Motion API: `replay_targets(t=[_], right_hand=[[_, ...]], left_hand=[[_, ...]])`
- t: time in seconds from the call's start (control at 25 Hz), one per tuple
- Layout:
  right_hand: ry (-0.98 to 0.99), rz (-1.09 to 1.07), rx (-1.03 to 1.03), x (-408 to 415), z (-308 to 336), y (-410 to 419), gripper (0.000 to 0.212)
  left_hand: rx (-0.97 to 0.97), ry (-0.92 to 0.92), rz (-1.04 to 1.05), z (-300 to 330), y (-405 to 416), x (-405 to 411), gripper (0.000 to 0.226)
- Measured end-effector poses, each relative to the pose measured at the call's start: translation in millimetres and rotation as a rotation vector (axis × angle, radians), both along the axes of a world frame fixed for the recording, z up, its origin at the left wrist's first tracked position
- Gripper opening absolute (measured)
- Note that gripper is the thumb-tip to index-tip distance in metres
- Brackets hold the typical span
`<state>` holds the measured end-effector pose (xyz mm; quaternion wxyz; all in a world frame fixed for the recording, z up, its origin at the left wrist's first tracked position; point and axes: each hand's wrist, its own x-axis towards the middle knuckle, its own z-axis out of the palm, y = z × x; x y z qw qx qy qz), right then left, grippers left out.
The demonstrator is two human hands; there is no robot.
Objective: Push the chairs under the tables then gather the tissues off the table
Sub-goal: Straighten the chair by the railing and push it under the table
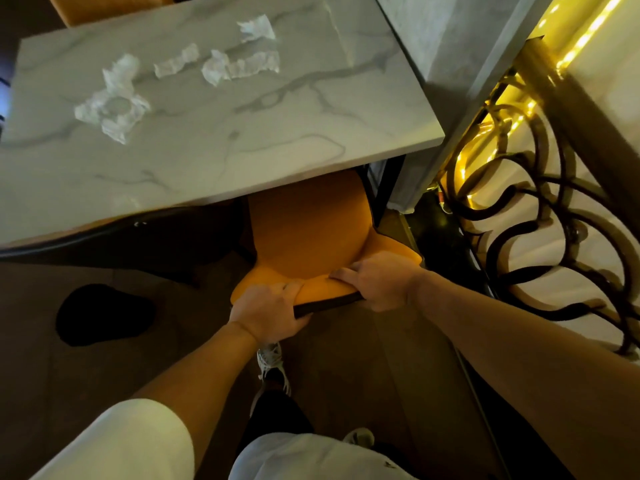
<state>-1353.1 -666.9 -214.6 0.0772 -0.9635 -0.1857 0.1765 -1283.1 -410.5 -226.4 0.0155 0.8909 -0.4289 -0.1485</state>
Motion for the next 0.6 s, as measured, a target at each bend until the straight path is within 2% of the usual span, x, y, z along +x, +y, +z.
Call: replay_targets(t=[0.32, 0.6], right_hand=[[0.011, 0.017, 0.024, 48, -6, -22, 0.059], [-0.004, 0.010, 0.031, 81, -1, -35, 0.058]], left_hand=[[-0.025, 0.017, 0.008, 4, -21, 43, 0.065], [-0.020, -0.048, 0.018, 3, -35, 75, 0.064]])
